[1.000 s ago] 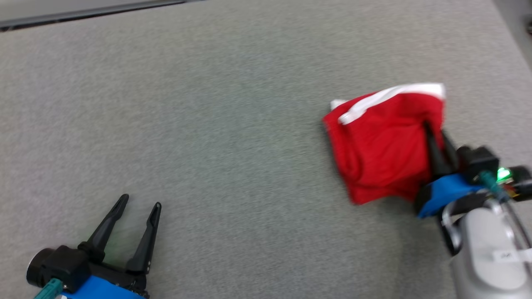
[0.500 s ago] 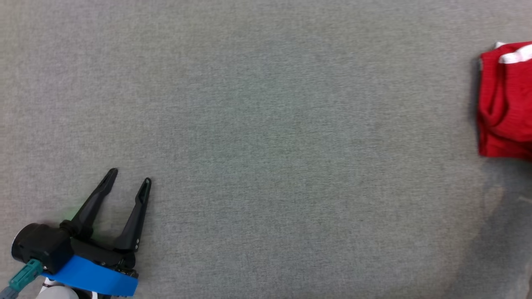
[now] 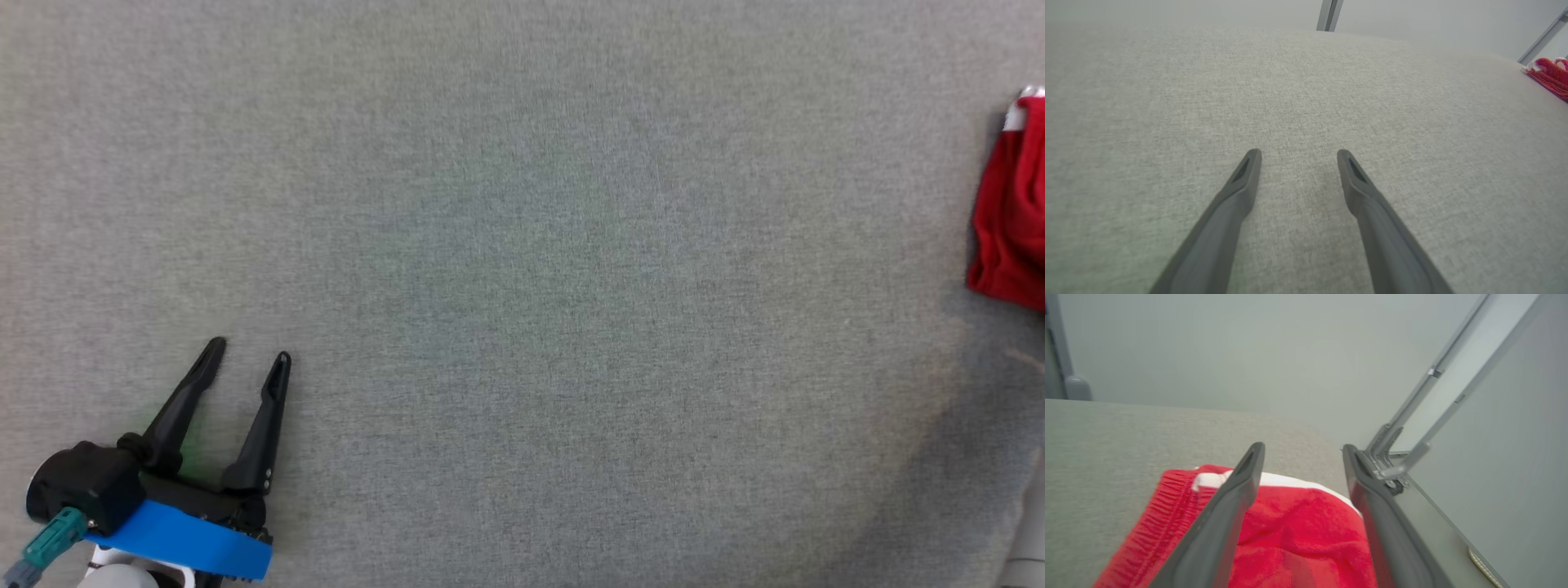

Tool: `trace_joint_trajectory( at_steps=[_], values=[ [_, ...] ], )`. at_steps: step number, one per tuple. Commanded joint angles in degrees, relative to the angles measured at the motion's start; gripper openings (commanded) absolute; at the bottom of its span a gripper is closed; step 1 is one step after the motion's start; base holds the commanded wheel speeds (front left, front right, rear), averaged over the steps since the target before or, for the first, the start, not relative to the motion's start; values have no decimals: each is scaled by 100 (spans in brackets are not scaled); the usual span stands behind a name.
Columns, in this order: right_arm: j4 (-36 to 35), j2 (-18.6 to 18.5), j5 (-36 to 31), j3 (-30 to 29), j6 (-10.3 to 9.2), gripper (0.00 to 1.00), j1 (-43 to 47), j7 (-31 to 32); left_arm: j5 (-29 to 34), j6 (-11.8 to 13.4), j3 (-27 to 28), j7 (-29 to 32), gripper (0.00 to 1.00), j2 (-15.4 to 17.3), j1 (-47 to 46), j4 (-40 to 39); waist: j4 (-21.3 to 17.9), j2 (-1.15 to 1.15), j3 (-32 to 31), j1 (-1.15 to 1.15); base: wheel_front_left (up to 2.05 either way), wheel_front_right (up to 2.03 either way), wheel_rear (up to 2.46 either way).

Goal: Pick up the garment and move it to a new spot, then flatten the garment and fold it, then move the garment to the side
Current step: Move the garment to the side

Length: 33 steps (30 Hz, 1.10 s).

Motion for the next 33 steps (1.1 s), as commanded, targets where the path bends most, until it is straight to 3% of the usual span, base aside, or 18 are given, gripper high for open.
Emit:
trace_joint_trajectory(
  at_steps=[1, 7, 15, 21, 33],
  values=[
    [3, -24, 48, 184, 0, 100, -86, -37, -13, 19, 50, 11, 100, -23, -6, 38, -47, -1, -105, -1, 0, 0, 0],
    [-679, -26, 1520, 2029, 0, 100, 631, -39, 68, 17, 352, 5, 100, -354, 78, 321, -45, -1, -663, -1, 0, 0, 0],
    [-705, -20, 2861, 3485, 1, 100, 1633, -42, 203, 16, 680, 6, 100, -743, 1, 842, 193, -1, -1217, -1, 0, 0, 0],
    [-452, -27, 3363, 4123, 1, 100, 2335, -42, 353, 16, 1023, 6, 100, -980, 87, 1196, 287, -1, -1531, -1, 0, 0, 0],
    [-269, -25, 3954, 4698, 1, 100, 3183, -43, 856, 16, 1553, 6, 100, -1461, 405, 1609, 152, -1, -2234, -1, 0, 0, 0]
  ],
)
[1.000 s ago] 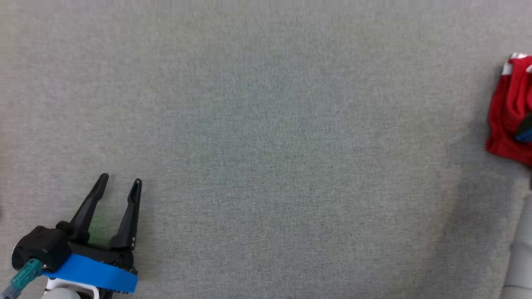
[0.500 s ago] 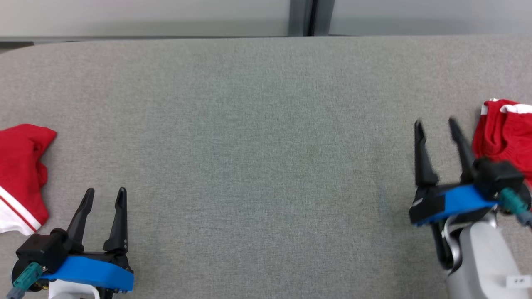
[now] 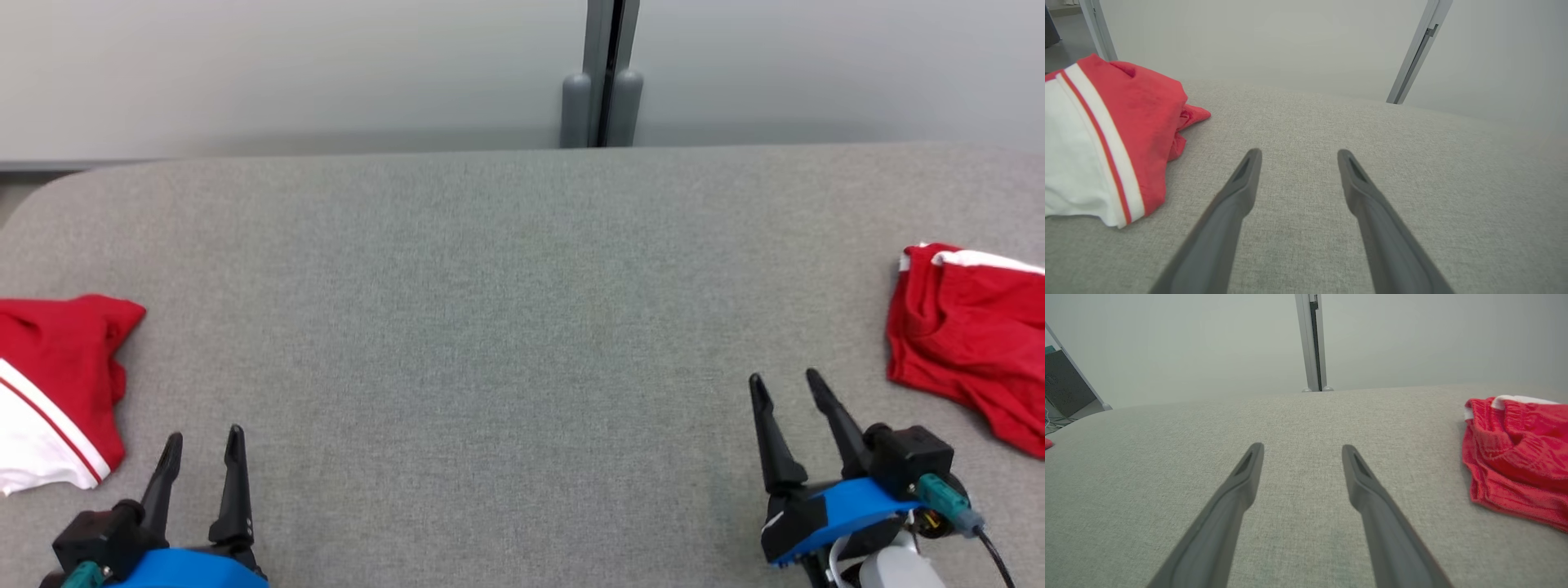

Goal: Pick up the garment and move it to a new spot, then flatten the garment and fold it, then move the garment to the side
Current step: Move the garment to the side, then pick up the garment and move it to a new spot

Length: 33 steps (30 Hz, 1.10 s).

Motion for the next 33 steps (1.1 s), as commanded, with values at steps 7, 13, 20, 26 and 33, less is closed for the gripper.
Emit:
trace_joint_trajectory(
  at_steps=[7, 13, 20, 26, 33],
  values=[
    [34, -25, 97, 147, 2, 100, 298, -21, 307, 11, 224, -1, 100, -293, 233, 146, -178, 1, -500, 0, 0, 0, 0],
    [96, -24, 141, 163, 2, 100, 360, -21, 474, 11, 304, -1, 100, -434, 288, 184, -181, 1, -623, 0, 0, 0, 0],
    [41, -24, 97, 168, 2, 100, 297, -21, 446, 11, 232, 0, 100, -376, 240, 89, -109, 1, -508, 0, 0, 0, 0],
    [-10, -21, 10, 243, 2, 100, 308, -21, 369, 11, 166, -1, 100, -321, 181, 126, 77, 1, -448, 0, 0, 0, 0],
    [13, -22, -28, 328, 2, 100, 249, -20, 274, 11, 99, -1, 100, -191, -8, 208, 878, 1, -307, 0, 0, 0, 0]
  ],
)
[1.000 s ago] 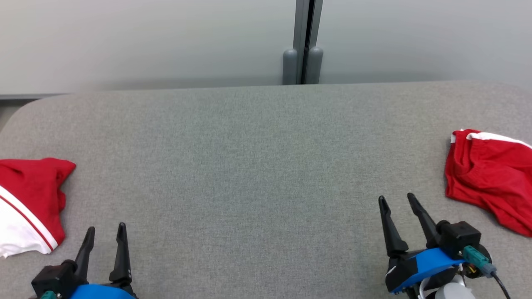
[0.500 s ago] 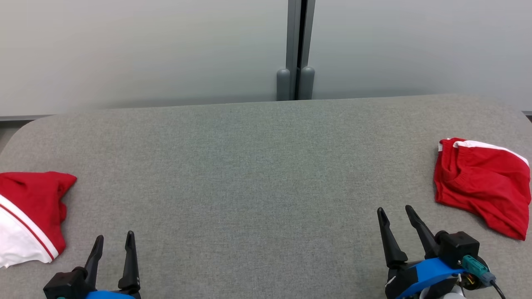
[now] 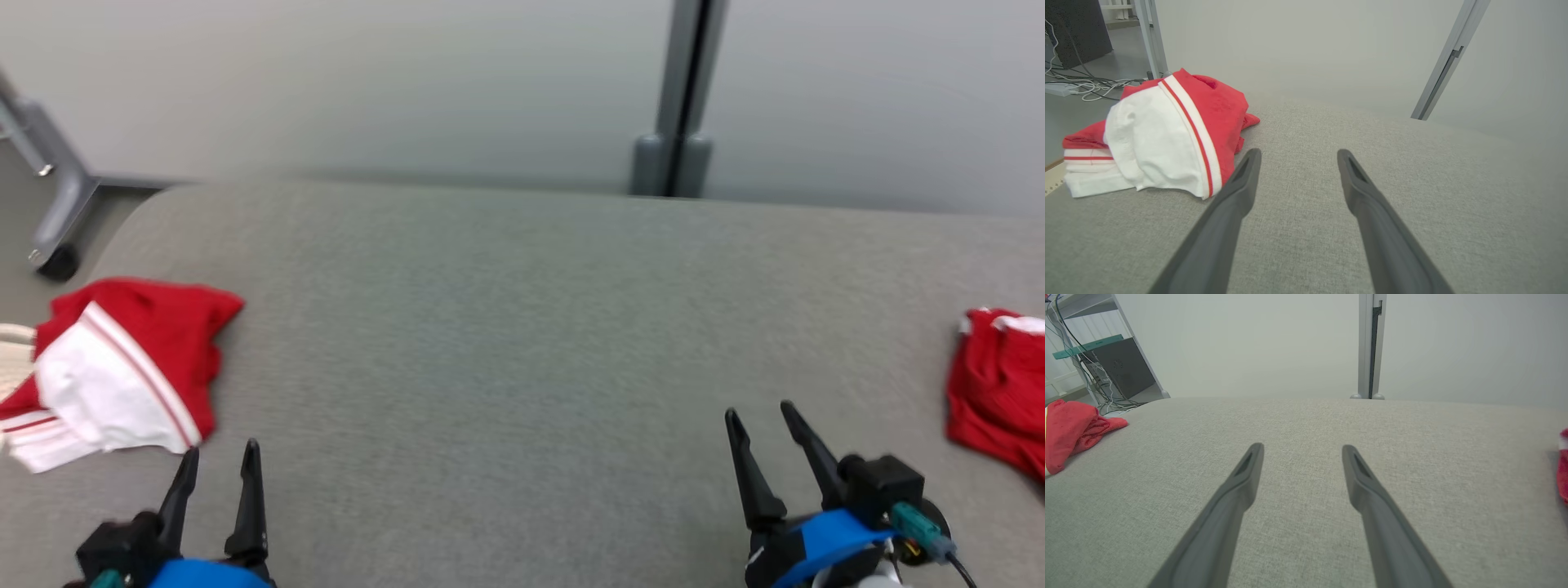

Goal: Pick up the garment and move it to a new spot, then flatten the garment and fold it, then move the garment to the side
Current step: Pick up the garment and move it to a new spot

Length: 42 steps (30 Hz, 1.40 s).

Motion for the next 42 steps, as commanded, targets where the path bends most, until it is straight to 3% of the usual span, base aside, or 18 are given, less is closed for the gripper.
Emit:
trace_joint_trajectory(
  at_steps=[1, 2, 10, 19, 30, 42],
  values=[
    [40, -22, 20, 47, 2, 100, -77, -20, -55, 11, 24, -2, 100, 68, -85, 46, 368, 0, 191, 0, 0, 0, 0],
    [40, -22, 20, 47, 2, 100, -77, -20, -55, 11, 24, -2, 100, 68, -85, 46, 368, 0, 191, 0, 0, 0, 0],
    [293, -23, 74, 126, 2, 100, -189, -20, -142, 11, 78, -2, 100, 79, -67, 290, 1445, 0, 161, 0, 0, 0, 0],
    [518, -26, 172, 343, 1, 100, -375, -20, -135, 11, 231, -1, 100, 18, -65, 500, 2095, 0, 159, 0, 0, 0, 0],
    [542, -29, 64, 691, 2, 100, -724, -20, -786, 12, 199, -1, 100, 287, -539, 738, 1893, 0, 632, 0, 0, 0, 0],
    [-51, -26, -460, 1209, 2, 100, -1228, -20, -2137, 12, -545, -2, 100, 1374, -2109, 979, 1265, 0, 1880, 0, 0, 0, 0]
  ],
)
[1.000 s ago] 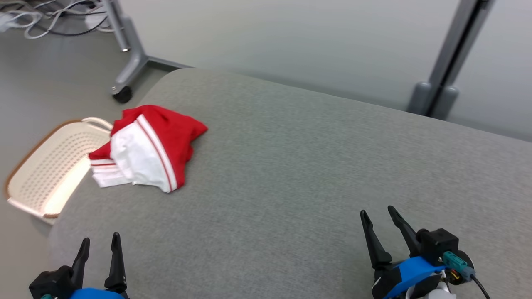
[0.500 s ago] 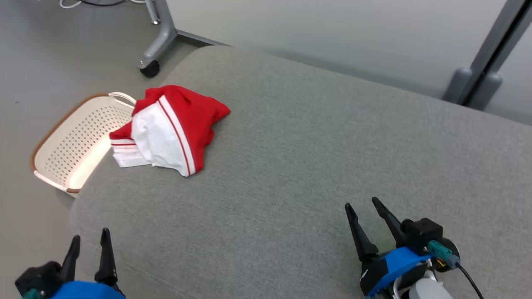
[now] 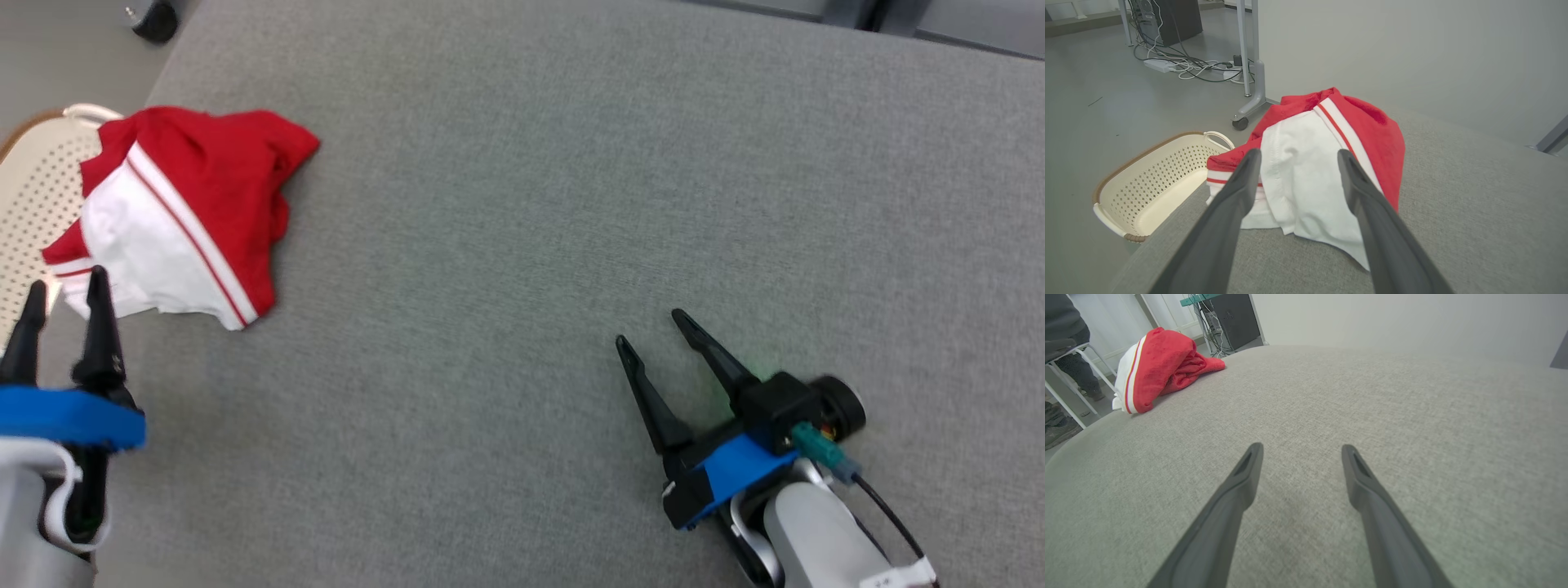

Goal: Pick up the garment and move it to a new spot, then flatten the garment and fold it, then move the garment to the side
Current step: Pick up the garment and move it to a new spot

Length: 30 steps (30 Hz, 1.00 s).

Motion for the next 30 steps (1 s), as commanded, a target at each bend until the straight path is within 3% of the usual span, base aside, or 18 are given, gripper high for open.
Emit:
trace_joint_trajectory(
  at_steps=[1, 8, 15, 16, 18, 24, 30],
  values=[
    [-62, -35, -43, 23, 2, 100, -77, -20, -68, 12, -41, 1, 100, 103, -122, 49, -34, -2, 109, -2, 0, 0, 0],
    [-490, -56, -293, 249, 1, 100, -189, -7, -540, 12, -440, 2, 100, 713, -643, 432, -443, -2, 652, -2, 0, 0, 0],
    [-854, -65, -411, 310, 0, 100, -71, -7, -1537, 12, -1282, -3, 100, 1003, -833, 875, -723, -2, 904, -2, 0, 0, 0],
    [-886, -67, -410, 279, -1, 100, -55, -6, -1662, 12, -1412, -4, 87, 1048, -857, 887, -751, -2, 928, -2, 0, 0, 0],
    [-938, -64, -429, 259, -1, 100, -28, -5, -1936, 12, -1757, -3, 0, 1146, -845, 937, -786, -2, 957, -2, 0, 0, 0],
    [-955, -60, -360, 160, -1, 100, 37, -6, -2401, 12, -2252, -4, 0, 1379, -1042, 859, -781, -2, 847, -2, 0, 0, 0],
    [-937, -35, -163, 179, 1, 100, 39, -13, -1972, 12, -1778, -4, 0, 1470, -1056, 384, -765, -2, 502, -2, 0, 0, 0]
  ],
)
